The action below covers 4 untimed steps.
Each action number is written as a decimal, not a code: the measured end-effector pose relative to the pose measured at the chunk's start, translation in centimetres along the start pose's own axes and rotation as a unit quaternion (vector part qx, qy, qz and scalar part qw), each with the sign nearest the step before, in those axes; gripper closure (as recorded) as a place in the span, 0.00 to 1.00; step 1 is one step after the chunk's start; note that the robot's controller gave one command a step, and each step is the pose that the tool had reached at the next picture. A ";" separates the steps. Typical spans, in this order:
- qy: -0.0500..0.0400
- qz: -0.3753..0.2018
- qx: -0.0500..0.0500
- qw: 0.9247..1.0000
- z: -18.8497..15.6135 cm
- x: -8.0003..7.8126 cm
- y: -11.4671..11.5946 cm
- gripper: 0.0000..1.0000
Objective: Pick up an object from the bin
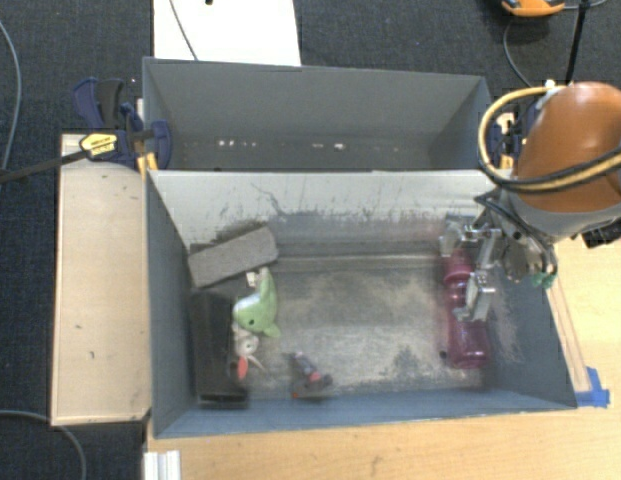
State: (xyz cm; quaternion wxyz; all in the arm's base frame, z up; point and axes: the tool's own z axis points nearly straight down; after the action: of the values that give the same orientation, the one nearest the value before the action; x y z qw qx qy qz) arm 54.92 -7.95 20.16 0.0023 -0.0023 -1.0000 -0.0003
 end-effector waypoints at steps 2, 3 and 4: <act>-0.006 -0.030 0.000 1.000 3.2 1.5 -3.0 0.00; -0.005 -0.009 0.002 1.000 7.7 4.0 -3.5 0.00; -0.005 -0.058 -0.001 0.998 9.7 3.6 -4.0 0.00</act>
Offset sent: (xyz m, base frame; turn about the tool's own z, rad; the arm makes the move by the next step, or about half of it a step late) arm -0.0340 -0.0602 -0.0659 -0.0940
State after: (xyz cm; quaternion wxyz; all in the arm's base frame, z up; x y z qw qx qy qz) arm 51.22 -11.94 10.43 -0.0028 0.0553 -0.9985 -0.0012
